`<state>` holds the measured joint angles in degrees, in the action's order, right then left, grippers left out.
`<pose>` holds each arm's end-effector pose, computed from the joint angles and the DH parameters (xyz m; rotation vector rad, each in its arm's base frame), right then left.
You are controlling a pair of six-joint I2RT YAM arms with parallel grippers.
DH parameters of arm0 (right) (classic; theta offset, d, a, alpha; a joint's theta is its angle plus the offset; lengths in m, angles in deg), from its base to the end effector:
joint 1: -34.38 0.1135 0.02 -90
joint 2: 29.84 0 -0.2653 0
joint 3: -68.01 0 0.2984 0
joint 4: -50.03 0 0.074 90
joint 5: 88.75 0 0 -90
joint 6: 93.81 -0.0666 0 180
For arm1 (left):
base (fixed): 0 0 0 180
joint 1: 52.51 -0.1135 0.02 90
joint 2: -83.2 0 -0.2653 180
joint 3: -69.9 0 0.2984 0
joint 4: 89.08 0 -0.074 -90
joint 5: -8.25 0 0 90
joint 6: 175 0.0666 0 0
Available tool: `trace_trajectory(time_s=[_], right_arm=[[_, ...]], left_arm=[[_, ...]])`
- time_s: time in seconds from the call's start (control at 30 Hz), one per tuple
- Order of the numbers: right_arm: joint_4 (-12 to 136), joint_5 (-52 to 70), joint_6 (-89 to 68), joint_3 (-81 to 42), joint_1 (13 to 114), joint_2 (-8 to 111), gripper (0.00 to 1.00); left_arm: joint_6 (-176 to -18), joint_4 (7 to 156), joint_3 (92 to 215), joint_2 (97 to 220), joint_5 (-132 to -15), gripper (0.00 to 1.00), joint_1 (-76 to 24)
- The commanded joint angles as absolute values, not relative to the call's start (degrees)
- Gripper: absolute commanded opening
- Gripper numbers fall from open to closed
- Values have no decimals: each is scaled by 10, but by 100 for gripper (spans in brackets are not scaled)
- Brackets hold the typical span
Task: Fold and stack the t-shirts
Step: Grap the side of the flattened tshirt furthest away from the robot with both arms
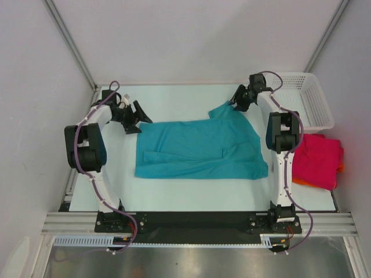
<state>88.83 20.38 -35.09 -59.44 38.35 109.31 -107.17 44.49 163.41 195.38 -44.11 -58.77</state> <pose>0.5970 0.0633 0.1209 0.4434 2.4659 0.6735 0.4579 0.0093 0.1487 -0.4562 2.6108 -0.9728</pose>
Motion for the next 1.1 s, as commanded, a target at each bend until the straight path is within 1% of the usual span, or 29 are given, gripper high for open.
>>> trace_trajectory(time_s=[0.0,0.07,0.2,0.57,0.87,1.07], right_arm=[[913,223,-333,-708,383,1140,53],[927,223,-330,-739,380,1154,53],[922,213,-327,-743,366,1154,54],[920,223,-328,-743,347,1186,54],[913,232,-334,-744,354,1211,54],[902,239,-338,-720,368,1215,54]], left_arm=[[-1055,423,1691,1959,-479,86,-588],[-1053,412,1697,1961,-509,86,-588],[-1049,401,1703,1964,-552,86,-589],[-1082,404,1709,2000,-553,86,-589],[-1099,421,1697,2025,-566,86,-588],[-1107,429,1704,2048,-575,85,-588]])
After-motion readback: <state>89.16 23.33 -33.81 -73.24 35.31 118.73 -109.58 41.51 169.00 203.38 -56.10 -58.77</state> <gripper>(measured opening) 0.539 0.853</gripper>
